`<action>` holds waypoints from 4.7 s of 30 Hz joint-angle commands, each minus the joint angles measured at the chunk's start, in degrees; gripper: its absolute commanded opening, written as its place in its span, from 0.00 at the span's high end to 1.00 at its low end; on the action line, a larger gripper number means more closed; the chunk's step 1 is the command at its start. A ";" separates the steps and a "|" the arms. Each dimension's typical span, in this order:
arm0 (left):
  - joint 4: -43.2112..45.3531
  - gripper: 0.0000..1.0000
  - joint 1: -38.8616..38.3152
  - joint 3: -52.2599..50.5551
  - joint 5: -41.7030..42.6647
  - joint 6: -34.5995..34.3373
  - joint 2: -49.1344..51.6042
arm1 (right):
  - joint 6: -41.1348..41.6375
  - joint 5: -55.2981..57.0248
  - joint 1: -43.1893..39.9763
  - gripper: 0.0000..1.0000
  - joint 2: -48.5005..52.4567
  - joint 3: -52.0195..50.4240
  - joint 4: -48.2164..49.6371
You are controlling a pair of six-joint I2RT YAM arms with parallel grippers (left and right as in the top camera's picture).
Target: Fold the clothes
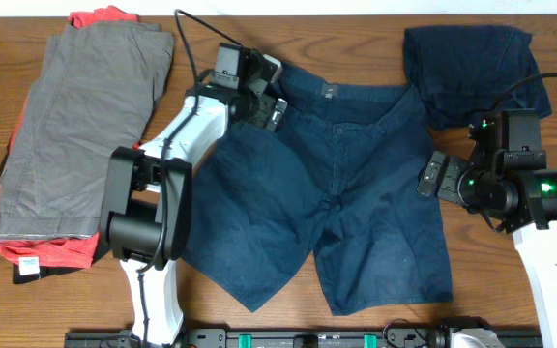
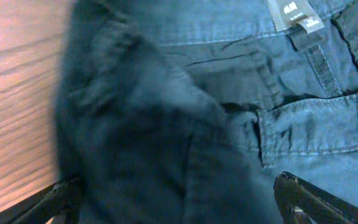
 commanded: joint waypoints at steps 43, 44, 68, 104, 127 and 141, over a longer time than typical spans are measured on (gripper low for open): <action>-30.05 0.01 3.80 2.29 -17.03 -20.61 -3.91 | -9.40 0.44 22.97 0.29 52.24 23.10 33.38; -30.25 0.01 4.11 2.29 -16.96 -21.49 -3.91 | -9.55 0.81 23.50 0.30 52.65 23.10 32.96; -32.09 0.01 6.82 2.29 -15.78 -22.95 -3.89 | -7.06 11.93 28.33 0.55 58.29 23.08 30.40; -32.30 0.01 6.84 2.29 -15.78 -22.95 -3.89 | -8.46 6.97 25.94 0.56 60.70 26.47 23.61; -32.30 0.01 6.84 2.29 -15.80 -22.95 -3.89 | -8.44 7.41 25.09 0.87 59.65 27.78 22.38; -32.30 0.01 6.84 2.29 -15.80 -22.95 -3.89 | -8.44 7.58 24.65 0.99 58.40 30.45 20.96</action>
